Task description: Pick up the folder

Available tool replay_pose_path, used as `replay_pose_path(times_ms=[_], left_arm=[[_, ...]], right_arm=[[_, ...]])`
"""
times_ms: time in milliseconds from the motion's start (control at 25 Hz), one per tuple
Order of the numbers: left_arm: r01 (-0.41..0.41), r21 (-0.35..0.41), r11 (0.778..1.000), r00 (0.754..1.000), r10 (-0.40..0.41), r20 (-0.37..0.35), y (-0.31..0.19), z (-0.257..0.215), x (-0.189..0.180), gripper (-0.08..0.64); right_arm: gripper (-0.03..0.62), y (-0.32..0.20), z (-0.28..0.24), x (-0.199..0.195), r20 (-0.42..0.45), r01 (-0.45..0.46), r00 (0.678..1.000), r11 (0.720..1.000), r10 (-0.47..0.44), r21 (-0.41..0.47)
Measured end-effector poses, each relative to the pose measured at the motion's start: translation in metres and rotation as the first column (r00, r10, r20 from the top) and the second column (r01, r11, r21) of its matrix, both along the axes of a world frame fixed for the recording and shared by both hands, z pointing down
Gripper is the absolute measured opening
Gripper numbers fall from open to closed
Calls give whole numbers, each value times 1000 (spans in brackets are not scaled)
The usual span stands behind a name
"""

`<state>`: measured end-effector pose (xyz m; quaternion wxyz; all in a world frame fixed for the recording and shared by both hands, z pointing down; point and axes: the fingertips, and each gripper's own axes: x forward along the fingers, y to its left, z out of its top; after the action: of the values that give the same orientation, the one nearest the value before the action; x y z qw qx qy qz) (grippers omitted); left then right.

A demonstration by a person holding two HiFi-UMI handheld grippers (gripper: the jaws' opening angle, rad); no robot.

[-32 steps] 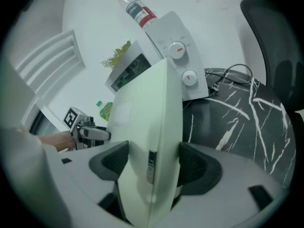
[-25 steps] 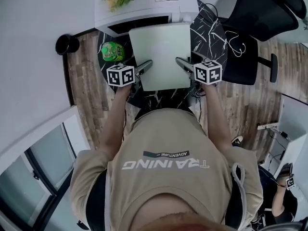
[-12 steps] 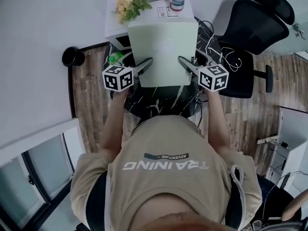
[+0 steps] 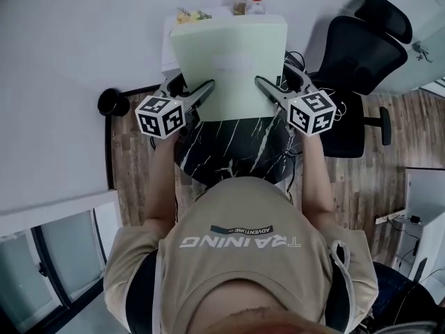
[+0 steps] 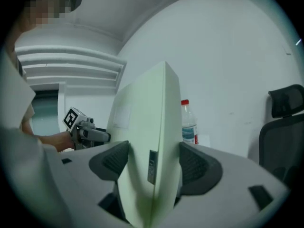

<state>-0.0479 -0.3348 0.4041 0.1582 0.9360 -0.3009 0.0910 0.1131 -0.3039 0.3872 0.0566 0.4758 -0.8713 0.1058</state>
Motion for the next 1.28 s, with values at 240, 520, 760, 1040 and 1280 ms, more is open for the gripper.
replay_pose_path(times_ms=[240,520,760,1040,1280], left_arm=[[-19,97,995,1000,19,-7,-7,-51,0,344],[1,192,981,999,8,-46,-12,-98,-5,344],[3,238,971,997,14,-70,-17,-126,-6,345],[-9,319,948,999,23,-39,-25,-167,-6,345],[-12,359,933,999,27,-36,-30,-200,-8,345]], right_arm=[[298,-2,-48,0,3,-15,1000,996,14,92],[298,-8,-97,-6,-30,-1,1000,985,6,173],[298,-12,-126,-6,-50,5,999,976,6,216],[298,-18,-159,-7,-40,2,999,964,9,265],[298,-22,-193,-9,-61,3,998,950,17,312]])
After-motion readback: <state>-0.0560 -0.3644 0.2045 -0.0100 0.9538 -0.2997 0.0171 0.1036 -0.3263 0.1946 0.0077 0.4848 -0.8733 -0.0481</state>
